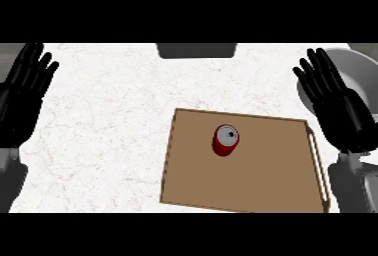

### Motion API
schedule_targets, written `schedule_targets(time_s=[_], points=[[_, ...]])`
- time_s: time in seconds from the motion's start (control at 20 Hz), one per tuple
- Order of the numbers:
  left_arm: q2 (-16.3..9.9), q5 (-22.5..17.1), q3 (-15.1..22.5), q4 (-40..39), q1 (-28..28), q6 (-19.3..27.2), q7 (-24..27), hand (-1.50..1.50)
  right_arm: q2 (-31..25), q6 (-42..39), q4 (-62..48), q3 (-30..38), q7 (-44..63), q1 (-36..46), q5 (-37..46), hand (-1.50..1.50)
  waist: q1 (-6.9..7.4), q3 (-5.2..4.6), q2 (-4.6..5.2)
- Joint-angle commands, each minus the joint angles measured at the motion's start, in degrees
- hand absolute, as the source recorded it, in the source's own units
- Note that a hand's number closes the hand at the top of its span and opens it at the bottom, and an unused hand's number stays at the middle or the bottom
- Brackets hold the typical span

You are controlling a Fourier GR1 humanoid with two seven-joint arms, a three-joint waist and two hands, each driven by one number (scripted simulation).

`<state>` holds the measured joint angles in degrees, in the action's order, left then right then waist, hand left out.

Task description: Pick the can from the tray and place it in the pot

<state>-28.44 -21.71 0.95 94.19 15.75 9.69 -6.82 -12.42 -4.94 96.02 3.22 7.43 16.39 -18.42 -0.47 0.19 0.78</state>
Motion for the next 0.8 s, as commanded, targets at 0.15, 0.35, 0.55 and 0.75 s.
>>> schedule_targets(time_s=[0.15,0.35,0.55,0.75], points=[[4.7,4.5,2.1,-0.6,-7.2,4.4,4.4,0.0,-4.6,1.9,13.2,5.0,-17.5,-3.8,10.3,1.5,-1.51,-0.18,-1.7],[7.5,4.9,2.9,-1.7,-10.7,6.6,5.5,0.0,-8.4,16.5,9.8,15.3,-14.9,-10.8,25.5,-1.5,-5.69,-0.51,-1.28],[11.8,7.4,6.9,-3.0,-14.1,6.2,12.2,0.0,5.3,23.2,17.7,5.3,-31.3,-22.6,33.4,-1.5,-1.82,-0.19,-0.97],[13.6,9.9,9.6,-1.0,-17.7,7.8,14.1,0.0,12.0,27.1,24.8,-5.2,-42.3,-32.8,38.7,-1.5,-0.81,-0.19,-1.3]])
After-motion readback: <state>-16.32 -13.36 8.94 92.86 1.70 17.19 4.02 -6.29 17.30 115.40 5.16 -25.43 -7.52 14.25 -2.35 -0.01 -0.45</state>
